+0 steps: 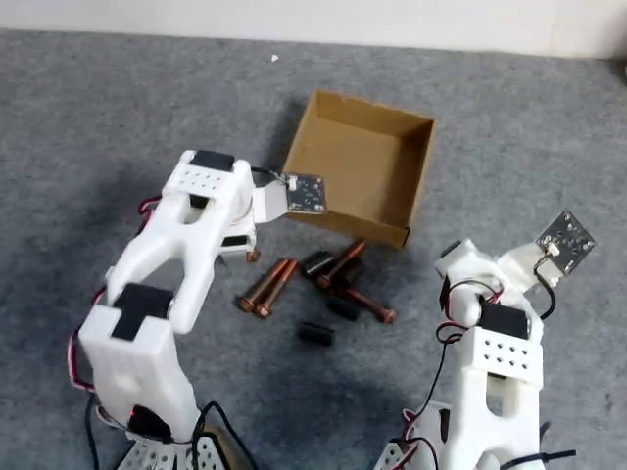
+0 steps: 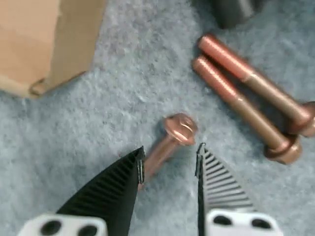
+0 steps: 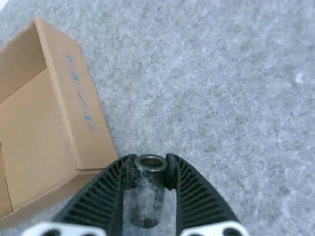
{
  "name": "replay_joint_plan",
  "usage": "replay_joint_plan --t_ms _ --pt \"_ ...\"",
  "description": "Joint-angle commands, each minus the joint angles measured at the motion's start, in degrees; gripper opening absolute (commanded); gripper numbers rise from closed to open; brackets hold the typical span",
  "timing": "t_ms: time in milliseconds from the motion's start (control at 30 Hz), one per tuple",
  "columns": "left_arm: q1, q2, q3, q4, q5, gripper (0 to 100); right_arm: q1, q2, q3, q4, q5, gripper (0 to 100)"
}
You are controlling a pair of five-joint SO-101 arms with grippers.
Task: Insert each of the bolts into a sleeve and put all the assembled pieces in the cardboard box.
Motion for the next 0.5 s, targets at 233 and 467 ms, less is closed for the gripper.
replay_joint_plan --t_ms 233,467 --pt "1.45 9.36 -7.78 0.09 -0.97 4 -0.4 -1.63 -0.48 -1.63 -0.26 0.3" --pt "1.27 9.54 -7.69 2.37 -0.53 0 -0.4 -1.63 -0.48 -1.63 -0.26 0.3"
